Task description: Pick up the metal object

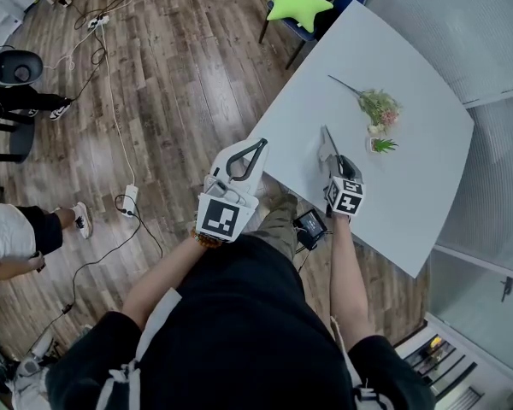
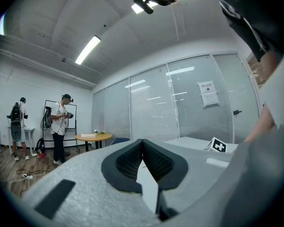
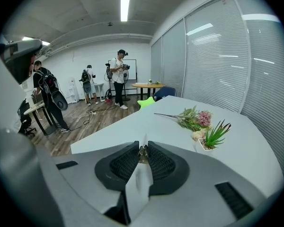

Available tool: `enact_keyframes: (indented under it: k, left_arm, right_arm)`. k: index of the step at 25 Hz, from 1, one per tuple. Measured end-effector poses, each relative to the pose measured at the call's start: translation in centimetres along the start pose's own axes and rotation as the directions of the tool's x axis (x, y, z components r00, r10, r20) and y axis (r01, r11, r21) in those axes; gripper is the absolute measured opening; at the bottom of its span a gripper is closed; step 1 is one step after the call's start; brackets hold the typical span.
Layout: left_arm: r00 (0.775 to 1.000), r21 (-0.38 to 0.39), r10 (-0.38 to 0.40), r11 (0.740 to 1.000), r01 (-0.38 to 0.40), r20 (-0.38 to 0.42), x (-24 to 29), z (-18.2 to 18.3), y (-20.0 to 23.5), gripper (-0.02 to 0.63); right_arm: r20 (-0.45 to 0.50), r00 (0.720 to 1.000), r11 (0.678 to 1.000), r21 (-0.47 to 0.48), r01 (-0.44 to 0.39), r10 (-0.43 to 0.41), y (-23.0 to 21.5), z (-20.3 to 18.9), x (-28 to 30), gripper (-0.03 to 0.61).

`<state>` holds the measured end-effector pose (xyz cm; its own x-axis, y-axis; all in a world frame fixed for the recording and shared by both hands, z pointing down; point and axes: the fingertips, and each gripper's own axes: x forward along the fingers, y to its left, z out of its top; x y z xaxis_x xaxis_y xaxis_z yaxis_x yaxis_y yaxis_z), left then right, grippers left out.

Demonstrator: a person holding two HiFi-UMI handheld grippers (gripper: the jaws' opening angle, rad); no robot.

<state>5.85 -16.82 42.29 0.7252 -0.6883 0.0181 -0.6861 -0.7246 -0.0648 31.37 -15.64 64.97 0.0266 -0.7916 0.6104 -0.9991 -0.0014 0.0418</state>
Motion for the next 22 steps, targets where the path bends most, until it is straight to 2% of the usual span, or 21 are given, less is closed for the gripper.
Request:
enact_keyframes:
  k: [14, 22]
  left_arm:
    - [1.000, -0.021, -0.006, 1.000, 0.006, 0.009, -0.1, 0.3, 0.6, 0.011]
    - [0.997, -0.008, -0.062, 0.998, 0.063, 0.040, 1.0, 1.7, -0.3, 0.011]
  right_arm:
    - [0.051, 0.998, 0.999, 0.045, -0.025, 0.022, 0.9, 2.0, -0.9, 0.057]
    - [0.081, 0.997, 0.999, 0.047, -0.016, 0.012, 1.3, 3.5, -1.9, 0.057]
